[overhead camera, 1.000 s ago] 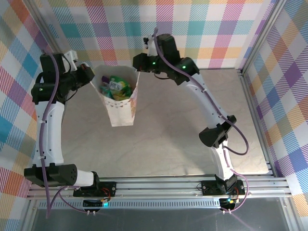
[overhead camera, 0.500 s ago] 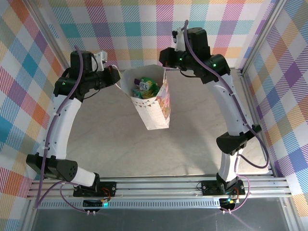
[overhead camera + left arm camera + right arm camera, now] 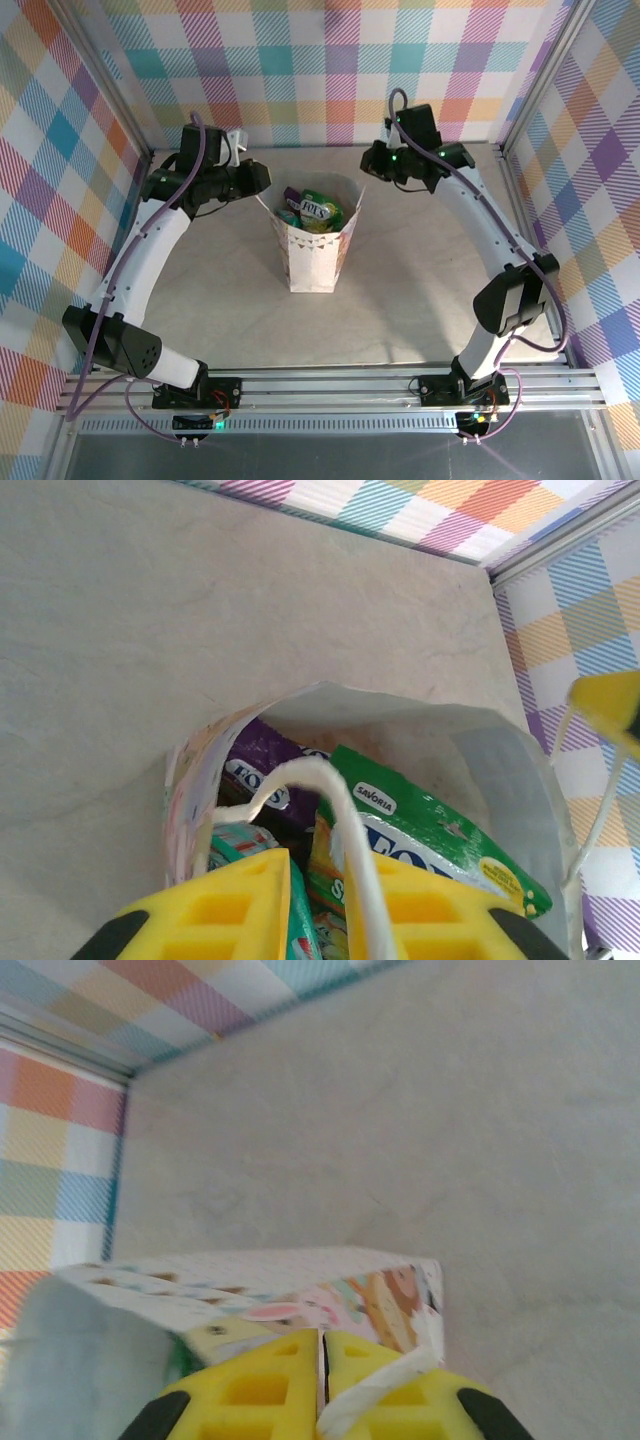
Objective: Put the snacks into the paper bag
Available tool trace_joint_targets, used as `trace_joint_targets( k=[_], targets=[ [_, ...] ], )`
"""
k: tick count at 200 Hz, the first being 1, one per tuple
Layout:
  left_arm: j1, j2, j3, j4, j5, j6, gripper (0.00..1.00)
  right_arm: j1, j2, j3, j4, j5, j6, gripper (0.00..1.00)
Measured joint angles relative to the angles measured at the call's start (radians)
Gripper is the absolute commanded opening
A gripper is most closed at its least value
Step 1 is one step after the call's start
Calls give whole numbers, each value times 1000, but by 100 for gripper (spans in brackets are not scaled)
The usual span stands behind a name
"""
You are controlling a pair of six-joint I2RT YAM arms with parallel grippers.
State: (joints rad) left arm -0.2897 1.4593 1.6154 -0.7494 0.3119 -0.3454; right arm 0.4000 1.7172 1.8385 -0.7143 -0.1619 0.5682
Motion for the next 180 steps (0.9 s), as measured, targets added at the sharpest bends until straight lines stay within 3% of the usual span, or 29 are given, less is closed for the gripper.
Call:
trace_joint_targets(
  k=[31,80,120,149,180],
  targets=[
    [-3,-8,28,0,-16,2,25,13,0,138,-18,-13,-9,14],
    [-3,-32,30,-6,-46,14,25,4,6,170,-35,-3,-23,16],
    [-3,-23,35,-12,-64,28,25,-1,-11,77,-10,-8,-21,13],
    [-3,9,79,-27,-79,48,14,-1,-46,-4,-4,-8,-14,12],
    [-3,77,189,-54,-112,78,14,-1,-111,-25,2,-8,-15,12]
  ],
)
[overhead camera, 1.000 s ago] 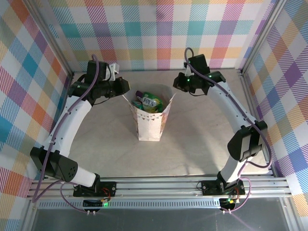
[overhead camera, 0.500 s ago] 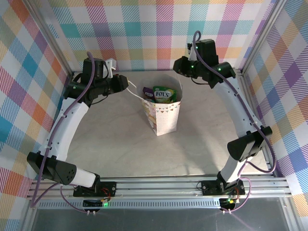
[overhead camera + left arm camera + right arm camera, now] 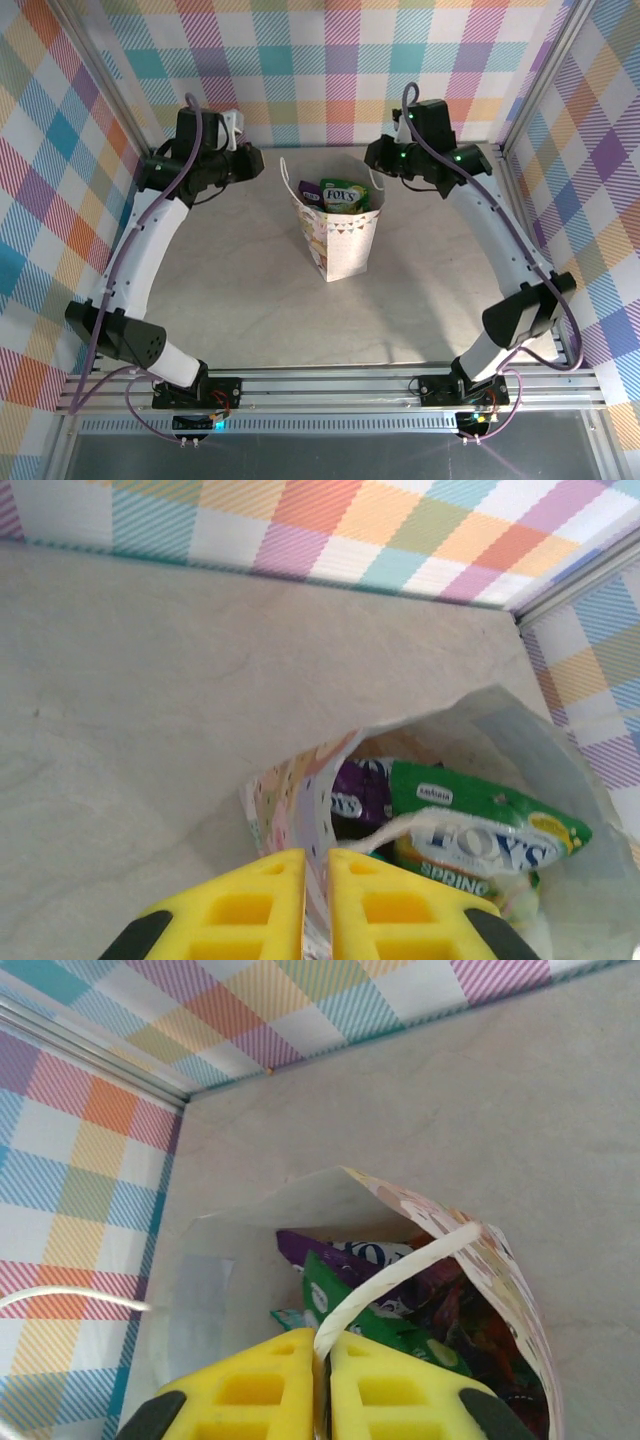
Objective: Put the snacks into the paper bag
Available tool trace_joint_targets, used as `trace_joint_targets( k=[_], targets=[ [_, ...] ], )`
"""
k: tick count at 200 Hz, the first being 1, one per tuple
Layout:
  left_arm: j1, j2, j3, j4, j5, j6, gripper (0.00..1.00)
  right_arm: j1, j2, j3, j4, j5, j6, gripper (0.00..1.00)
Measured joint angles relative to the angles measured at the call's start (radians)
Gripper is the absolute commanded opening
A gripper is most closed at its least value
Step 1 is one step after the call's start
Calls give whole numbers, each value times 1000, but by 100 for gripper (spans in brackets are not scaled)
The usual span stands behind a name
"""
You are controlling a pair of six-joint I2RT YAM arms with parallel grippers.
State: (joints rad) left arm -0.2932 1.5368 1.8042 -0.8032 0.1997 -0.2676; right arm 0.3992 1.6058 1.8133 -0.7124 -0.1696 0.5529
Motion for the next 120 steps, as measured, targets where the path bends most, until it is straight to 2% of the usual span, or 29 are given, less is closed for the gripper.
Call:
trace_joint_targets(
  k=[34,52,78,85,97,120],
  targets=[
    [0,61,88,-17,-20,15,14,-1,-45,-3,11,5,0,13],
    [0,82,126,-42,-33,24,24,-1,-45,-14,17,5,-1,22],
    [0,74,116,-58,-38,24,34,-4,-46,-18,16,22,-1,25],
    [0,63,95,-58,-37,19,37,-6,-47,-19,16,30,-2,32],
    [0,34,49,-60,-37,9,39,-8,-54,-26,15,46,-5,55],
    [-1,-39,-50,-58,-25,-17,41,-14,-77,-40,-6,79,-26,67]
  ],
)
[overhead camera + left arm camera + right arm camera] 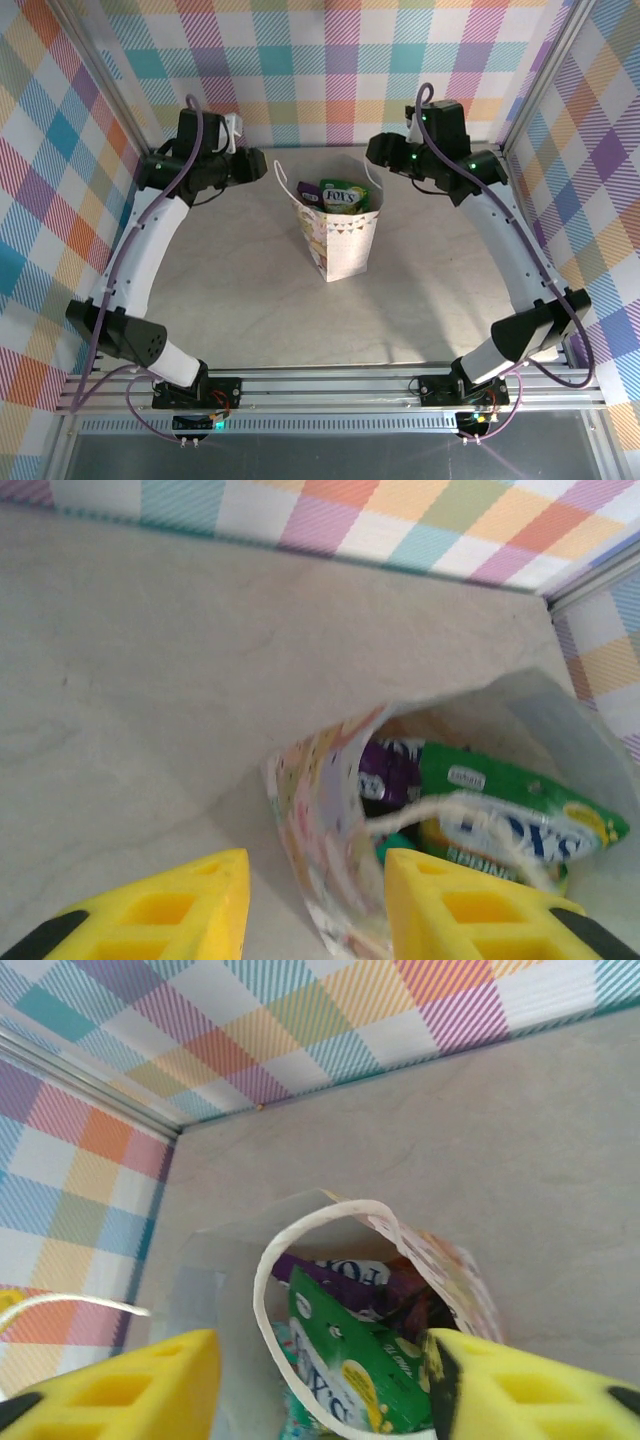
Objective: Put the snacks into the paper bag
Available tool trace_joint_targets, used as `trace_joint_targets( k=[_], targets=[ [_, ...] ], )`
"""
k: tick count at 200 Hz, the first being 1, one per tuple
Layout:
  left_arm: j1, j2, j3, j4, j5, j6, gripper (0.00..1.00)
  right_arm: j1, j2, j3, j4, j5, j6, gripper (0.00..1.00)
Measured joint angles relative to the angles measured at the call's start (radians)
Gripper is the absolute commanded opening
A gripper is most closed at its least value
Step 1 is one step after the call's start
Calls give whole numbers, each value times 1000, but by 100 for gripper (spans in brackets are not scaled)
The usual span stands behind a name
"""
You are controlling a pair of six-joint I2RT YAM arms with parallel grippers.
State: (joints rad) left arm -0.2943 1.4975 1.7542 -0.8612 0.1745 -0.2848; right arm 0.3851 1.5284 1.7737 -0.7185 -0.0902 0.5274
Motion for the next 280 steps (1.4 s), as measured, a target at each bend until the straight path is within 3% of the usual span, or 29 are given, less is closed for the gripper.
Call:
trace_joint_targets(
  k=[37,79,123,173,188,191,194,228,280],
  targets=[
    [-23,-130,-125,-4,-25,-45,42,0,-111,-106,-24,87,-14,81],
    [-32,-243,-263,-20,-136,-45,50,-15,-288,-294,-33,215,-35,98],
    [-29,-223,-423,10,-240,-4,58,-135,-368,-502,-2,312,-46,99],
    [51,-161,-687,269,-318,65,67,-303,-412,-835,198,342,-55,99],
    [76,-160,-778,390,-359,98,86,-336,-403,-898,261,357,-66,99],
    [79,-163,-805,426,-368,111,97,-344,-401,-914,280,364,-71,99],
    [82,-164,-827,454,-378,119,100,-348,-398,-926,294,369,-73,99],
    [100,-178,-1067,742,-473,201,100,-354,-365,-1107,518,424,-126,99],
    [141,-93,-1201,1098,-552,232,100,-354,-236,-1230,824,445,-245,99]
  ],
)
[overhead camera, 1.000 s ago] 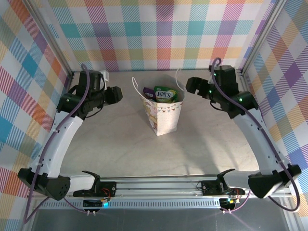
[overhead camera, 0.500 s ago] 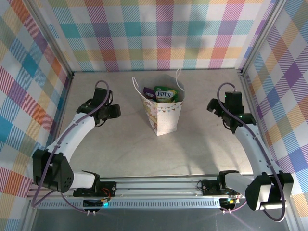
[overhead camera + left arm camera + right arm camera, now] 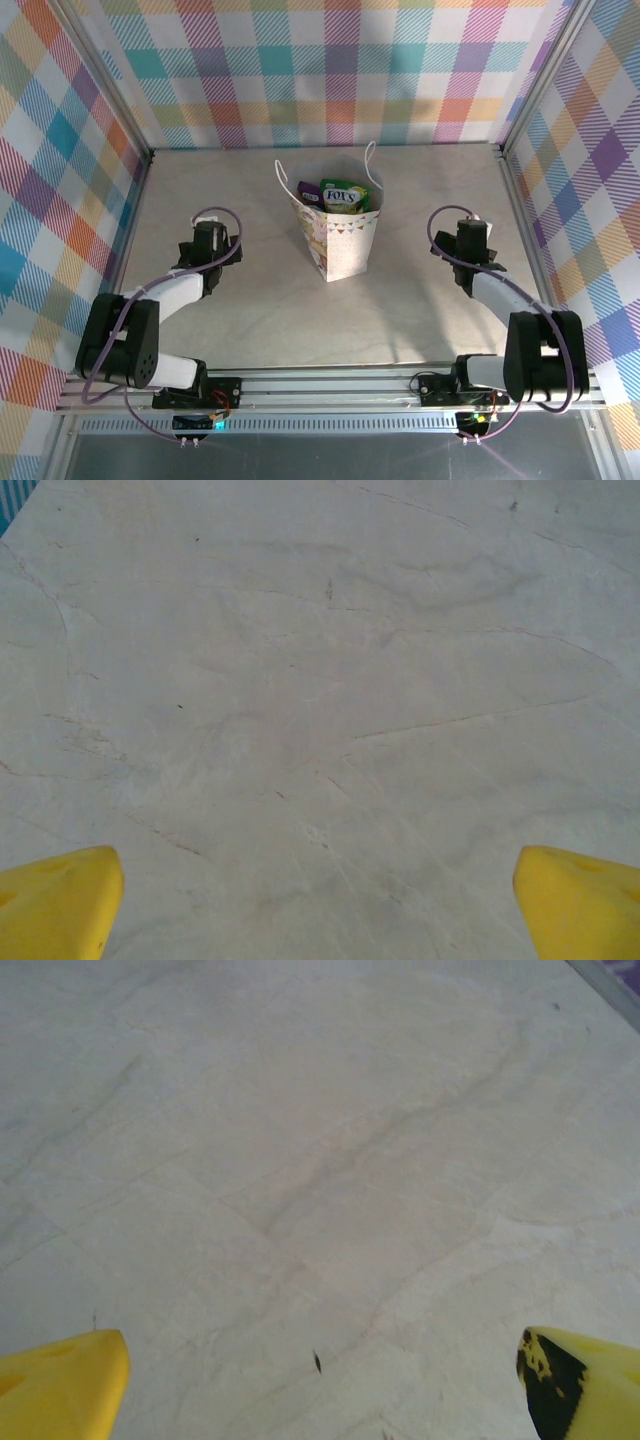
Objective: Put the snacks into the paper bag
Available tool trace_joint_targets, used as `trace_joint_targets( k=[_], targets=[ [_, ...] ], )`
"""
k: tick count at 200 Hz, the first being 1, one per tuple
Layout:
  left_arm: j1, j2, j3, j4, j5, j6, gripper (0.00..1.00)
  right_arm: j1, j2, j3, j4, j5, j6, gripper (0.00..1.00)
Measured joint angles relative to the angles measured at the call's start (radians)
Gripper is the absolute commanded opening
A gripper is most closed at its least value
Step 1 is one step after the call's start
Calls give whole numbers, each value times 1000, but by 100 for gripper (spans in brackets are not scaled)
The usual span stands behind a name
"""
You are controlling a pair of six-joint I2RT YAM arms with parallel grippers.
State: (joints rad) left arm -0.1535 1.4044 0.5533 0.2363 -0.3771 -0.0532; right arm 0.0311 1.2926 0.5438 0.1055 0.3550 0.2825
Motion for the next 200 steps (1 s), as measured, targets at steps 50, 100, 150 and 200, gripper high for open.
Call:
trace_joint_targets(
  k=[50,100,150,200],
  targets=[
    [0,56,-51,240,2,34,100,0,64,-44,226,-30,-69,99],
    [4,126,-72,410,38,67,100,0,149,-45,391,-106,-159,100],
    [24,130,-131,531,101,76,100,1,207,-117,590,-236,-240,99],
    [54,174,-163,595,153,76,100,-6,236,-151,664,-300,-268,99]
  ],
)
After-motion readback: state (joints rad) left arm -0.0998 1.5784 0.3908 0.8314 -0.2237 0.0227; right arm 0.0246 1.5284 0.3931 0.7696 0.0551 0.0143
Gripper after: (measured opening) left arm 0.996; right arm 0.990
